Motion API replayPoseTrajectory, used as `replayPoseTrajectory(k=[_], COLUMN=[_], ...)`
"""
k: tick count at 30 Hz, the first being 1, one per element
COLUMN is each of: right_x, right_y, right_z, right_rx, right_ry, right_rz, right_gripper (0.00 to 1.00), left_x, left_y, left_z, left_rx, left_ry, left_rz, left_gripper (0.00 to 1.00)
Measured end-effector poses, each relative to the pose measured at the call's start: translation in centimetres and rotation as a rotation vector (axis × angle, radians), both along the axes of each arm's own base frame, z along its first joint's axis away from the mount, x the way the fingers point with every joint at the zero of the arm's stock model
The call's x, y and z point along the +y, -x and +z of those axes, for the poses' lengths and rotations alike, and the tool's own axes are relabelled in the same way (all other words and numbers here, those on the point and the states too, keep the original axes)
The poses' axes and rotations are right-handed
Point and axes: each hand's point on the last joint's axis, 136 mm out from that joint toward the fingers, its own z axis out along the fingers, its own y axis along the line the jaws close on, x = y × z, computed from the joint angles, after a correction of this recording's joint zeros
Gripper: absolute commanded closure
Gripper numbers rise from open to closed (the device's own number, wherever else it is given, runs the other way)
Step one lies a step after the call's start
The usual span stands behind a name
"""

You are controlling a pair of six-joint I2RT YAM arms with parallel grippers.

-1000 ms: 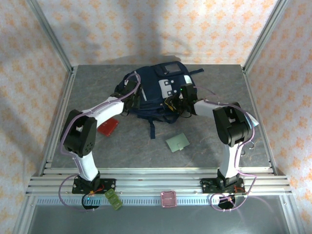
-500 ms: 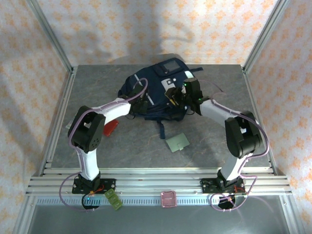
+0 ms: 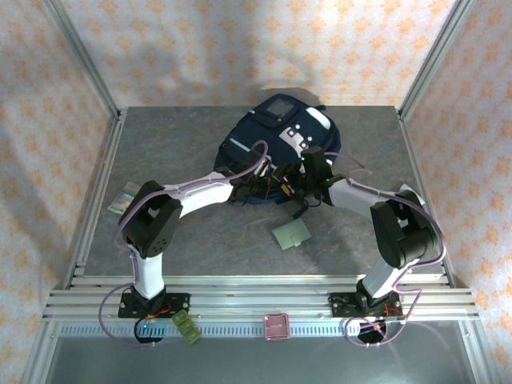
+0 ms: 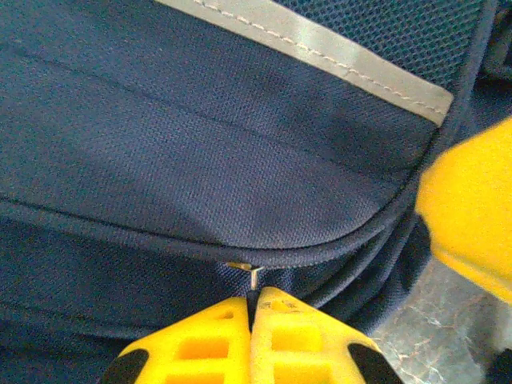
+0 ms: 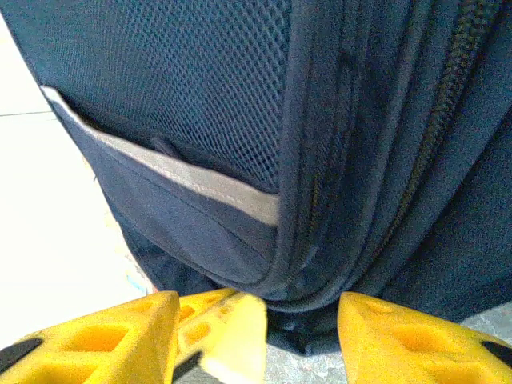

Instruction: Pack the student bag

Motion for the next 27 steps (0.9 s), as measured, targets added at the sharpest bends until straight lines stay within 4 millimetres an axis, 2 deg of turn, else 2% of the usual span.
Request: replayPoseTrajectory(k=[5, 8, 13, 14, 16, 19, 27], right_x=[0.1, 0.5, 1.0, 1.1, 1.3, 1.4, 1.3], right_y=[-0.2, -1.0, -2.4, -2.6, -3.0, -3.2, -3.4], right_z=[0.3, 0.4, 1.3, 1.3, 0.7, -0.8, -0.4], right_rx=[-0.007, -0.011, -0.031, -0.029, -0.012, 0.02, -0.001], right_ry=[-0.013, -0.018, -0.026, -0.026, -0.022, -0.014, -0.028], right_rz=[-0.016, -0.023, -0.031, -0.031, -0.034, -0.032, -0.034], right_gripper=[0.53, 0.59, 0.6, 0.63, 0.84, 1.0, 1.0], left_x=[0.1, 0.1, 0.2, 0.2, 0.3, 0.9, 3.5], left_y=[0.0, 0.1, 0.2, 0.2, 0.1, -0.2, -1.4], left_z=[2.1, 2.2, 2.1, 2.1, 2.2, 2.2, 2.2], left_rx=[-0.035, -0.037, -0.043, -0.046, -0.052, -0.067, -0.135], left_ry=[0.021, 0.015, -0.003, -0.005, -0.013, -0.037, -0.143], left_rz=[0.002, 0.003, 0.008, 0.009, 0.017, 0.038, 0.138], left_gripper=[1.0, 1.0, 1.0, 1.0, 1.0, 1.0, 1.0])
